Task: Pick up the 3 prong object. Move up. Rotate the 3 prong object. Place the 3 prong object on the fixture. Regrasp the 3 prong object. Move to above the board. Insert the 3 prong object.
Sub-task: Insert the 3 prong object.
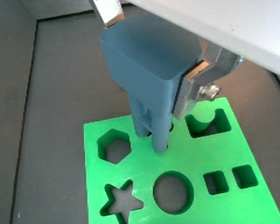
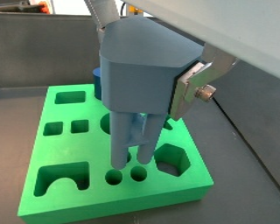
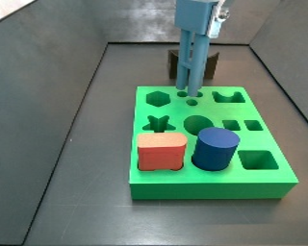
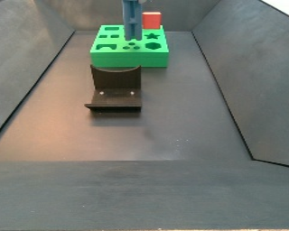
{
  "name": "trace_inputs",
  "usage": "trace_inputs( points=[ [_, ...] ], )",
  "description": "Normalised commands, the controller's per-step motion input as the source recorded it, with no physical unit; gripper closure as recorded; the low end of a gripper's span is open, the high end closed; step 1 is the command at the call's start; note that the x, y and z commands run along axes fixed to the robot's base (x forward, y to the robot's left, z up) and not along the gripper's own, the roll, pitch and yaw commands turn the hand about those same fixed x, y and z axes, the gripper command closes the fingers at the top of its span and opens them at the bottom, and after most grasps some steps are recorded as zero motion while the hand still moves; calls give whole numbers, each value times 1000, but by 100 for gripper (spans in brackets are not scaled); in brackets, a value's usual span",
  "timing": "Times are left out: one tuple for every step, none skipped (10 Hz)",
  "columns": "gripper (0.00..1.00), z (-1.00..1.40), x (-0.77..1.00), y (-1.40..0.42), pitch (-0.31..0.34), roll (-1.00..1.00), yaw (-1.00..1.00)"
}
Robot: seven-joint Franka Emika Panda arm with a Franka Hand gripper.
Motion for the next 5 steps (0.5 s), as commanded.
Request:
trace_inputs(
  points=[
    [100, -166, 0, 114, 0, 73, -77],
    [100, -129, 11, 49, -11, 14, -83],
    [100, -126, 49, 0, -41, 6, -77],
    [100, -86, 14, 0, -67, 0, -43],
    [100, -89, 203, -6, -74, 0, -126]
  ],
)
